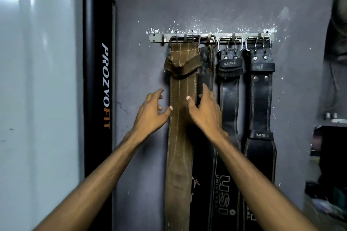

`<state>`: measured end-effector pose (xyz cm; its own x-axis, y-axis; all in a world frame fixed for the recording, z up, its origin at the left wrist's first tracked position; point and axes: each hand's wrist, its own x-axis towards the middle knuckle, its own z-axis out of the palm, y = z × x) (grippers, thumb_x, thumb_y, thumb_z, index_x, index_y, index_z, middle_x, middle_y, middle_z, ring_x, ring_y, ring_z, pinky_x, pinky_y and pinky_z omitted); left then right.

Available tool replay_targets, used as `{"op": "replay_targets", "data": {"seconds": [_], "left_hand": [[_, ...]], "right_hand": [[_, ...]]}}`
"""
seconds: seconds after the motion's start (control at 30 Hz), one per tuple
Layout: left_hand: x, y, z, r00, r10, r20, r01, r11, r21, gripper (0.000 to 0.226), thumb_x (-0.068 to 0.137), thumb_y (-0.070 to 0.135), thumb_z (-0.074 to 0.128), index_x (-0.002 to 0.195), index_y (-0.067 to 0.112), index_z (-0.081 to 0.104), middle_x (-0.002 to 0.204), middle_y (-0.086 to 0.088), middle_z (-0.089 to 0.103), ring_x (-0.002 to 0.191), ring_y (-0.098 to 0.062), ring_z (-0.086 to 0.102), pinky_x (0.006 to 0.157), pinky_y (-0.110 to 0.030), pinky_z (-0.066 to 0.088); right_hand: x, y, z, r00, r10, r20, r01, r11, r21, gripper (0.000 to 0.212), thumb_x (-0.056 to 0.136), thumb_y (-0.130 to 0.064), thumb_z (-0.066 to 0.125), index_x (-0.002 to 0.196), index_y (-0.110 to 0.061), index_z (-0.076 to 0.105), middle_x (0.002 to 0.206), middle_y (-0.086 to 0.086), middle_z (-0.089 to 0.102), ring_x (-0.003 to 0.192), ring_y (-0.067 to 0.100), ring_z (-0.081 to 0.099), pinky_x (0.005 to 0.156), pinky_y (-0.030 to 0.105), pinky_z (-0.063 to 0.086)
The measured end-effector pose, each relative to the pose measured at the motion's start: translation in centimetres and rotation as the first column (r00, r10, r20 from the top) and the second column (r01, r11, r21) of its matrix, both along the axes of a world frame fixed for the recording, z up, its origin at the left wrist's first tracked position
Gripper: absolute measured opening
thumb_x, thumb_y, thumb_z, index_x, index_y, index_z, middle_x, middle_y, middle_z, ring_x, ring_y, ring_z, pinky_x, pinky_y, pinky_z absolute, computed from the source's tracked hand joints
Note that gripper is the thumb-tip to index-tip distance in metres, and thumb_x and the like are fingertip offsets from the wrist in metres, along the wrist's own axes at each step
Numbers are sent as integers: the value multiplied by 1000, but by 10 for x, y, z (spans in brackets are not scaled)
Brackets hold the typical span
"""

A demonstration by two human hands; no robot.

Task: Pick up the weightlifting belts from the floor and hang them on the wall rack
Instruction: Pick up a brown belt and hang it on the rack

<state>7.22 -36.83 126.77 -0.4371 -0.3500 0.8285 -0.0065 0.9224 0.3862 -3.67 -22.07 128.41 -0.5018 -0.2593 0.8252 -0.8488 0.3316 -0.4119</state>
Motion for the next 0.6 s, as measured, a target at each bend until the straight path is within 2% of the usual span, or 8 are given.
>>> {"op": "replay_targets", "data": {"seconds": [0.1,0.23,0.37,0.5,0.6], "left_hand": [[11,7,-32,999,-2,38,1,1000,24,68,87,36,69,147,23,40,133,0,54,92,-12,63,83,-33,54],[26,23,-83,996,-11,85,4,997,76,66,86,33,69,146,27,41,131,4,55,91,-8,61,79,-31,55],[38,41,-147,990,0,140,-19,991,133,63,85,29,70,143,28,45,127,8,56,90,-8,60,78,-32,55],[50,61,-247,966,-8,258,-62,964,259,60,85,24,70,141,23,48,124,3,58,88,-14,62,74,-34,55],[63,81,-347,931,-13,365,-134,918,373,57,84,20,69,138,24,51,121,2,59,84,-15,63,70,-27,53]], "right_hand": [[10,9,-28,1000,25,4,-25,999,-33,73,96,-46,56,154,-13,29,139,9,53,111,26,63,90,47,56],[20,23,-75,990,124,61,-122,992,-36,62,94,-41,60,148,-19,38,133,1,55,106,16,64,88,44,58],[22,39,-140,966,216,141,-215,976,-24,54,93,-33,63,143,-20,46,128,-1,58,91,9,62,79,35,57],[19,51,-243,923,285,260,-303,952,31,47,93,-30,63,137,-20,51,120,-3,59,83,7,60,67,24,48],[16,62,-346,882,301,364,-351,933,78,45,92,-30,63,135,-19,52,118,-1,60,78,9,60,63,29,52]]}}
